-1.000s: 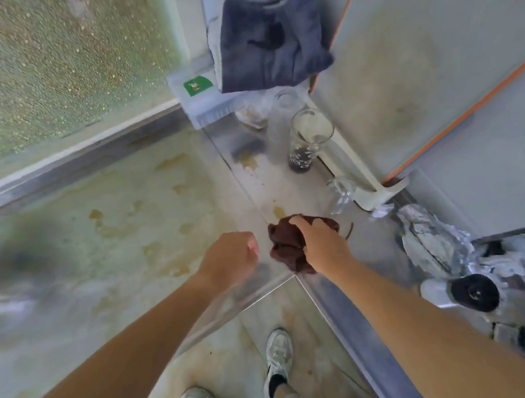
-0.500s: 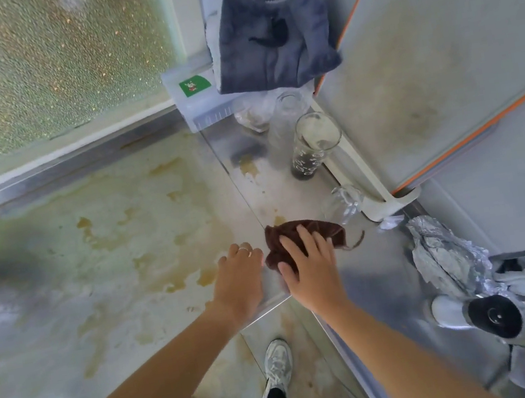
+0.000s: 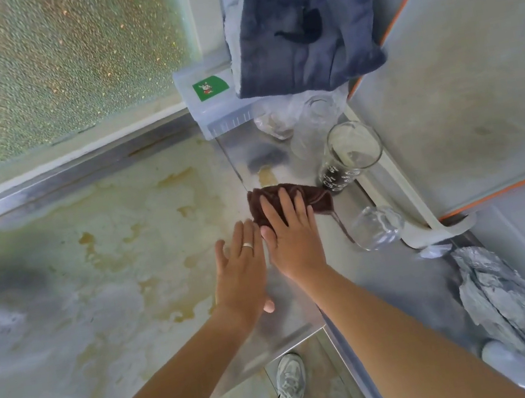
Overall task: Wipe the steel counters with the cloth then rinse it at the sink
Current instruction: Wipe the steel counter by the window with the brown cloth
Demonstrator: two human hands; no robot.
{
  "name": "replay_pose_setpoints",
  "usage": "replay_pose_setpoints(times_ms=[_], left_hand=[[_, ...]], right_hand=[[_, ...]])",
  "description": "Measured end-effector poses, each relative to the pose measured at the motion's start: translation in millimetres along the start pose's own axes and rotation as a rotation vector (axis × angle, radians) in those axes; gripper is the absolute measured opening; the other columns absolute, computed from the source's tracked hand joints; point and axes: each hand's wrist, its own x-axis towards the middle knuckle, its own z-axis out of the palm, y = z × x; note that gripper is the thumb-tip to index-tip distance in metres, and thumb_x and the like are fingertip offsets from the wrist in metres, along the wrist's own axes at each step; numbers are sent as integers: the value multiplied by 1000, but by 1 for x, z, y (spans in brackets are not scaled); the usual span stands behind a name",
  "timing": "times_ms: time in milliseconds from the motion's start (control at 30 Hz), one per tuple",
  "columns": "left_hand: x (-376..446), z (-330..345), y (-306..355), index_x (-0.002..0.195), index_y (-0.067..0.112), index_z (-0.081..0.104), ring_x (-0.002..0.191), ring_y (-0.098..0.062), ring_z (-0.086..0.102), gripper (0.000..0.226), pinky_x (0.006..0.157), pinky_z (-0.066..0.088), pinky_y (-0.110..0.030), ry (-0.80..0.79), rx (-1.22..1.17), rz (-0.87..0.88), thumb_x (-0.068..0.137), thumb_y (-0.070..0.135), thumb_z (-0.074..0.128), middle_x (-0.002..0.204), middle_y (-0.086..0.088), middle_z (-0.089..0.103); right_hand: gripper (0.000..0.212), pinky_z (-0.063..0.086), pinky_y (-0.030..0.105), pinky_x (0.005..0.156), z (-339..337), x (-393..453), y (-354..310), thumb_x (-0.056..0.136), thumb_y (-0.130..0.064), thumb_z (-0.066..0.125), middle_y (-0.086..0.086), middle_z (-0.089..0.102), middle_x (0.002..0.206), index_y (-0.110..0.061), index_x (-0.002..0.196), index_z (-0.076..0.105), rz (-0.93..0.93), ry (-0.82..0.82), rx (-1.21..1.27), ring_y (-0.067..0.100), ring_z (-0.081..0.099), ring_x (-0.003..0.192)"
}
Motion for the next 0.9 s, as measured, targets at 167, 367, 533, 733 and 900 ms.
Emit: replay_pose_setpoints(times_ms=[167, 367, 533, 733, 900], left_hand=[[-2, 5, 0, 148, -4, -28, 151, -35, -21, 160, 121, 0, -59, 36, 13, -2, 57, 70, 80, 164, -18, -20], [-1, 5, -1, 148, -6, -28, 151, -37, -20, 158, 120, -4, -60, 32, -9, -7, 59, 65, 82, 163, -21, -19], [-1, 5, -5, 147, -6, -28, 152, -36, -16, 157, 120, -3, -59, 44, -21, -22, 60, 67, 80, 164, -19, -16], [-25, 15, -10, 155, 2, 20, 150, -33, 21, 143, 120, 16, -55, 123, -149, -87, 46, 71, 82, 160, -15, 27], [-79, 32, -20, 127, 16, 58, 129, -30, 47, 71, 107, 34, -45, 369, -330, -82, 70, 55, 73, 136, -6, 52]], right_hand=[[59, 16, 59, 126, -3, 53, -10, 105, -46, 28, 16, 22, 169, -31, 162, 27, -6, -59, -25, 43, 13, 157], [60, 1, 55, 128, -12, 105, -17, 109, -43, 32, 10, 0, 173, -35, 164, 11, 12, -142, -48, 37, -6, 159], [59, 1, 56, 128, -14, 128, -21, 109, -44, 32, 9, -2, 173, -37, 164, 11, 20, -170, -50, 37, -9, 159], [48, 41, 57, 111, -29, 99, -21, 103, -33, 53, 13, 39, 153, -24, 150, 44, -36, -77, -107, 40, 27, 148], [44, 51, 47, 89, -37, 29, -22, 96, -33, 62, 10, 52, 133, -21, 137, 51, -5, -117, -90, 35, 45, 124]])
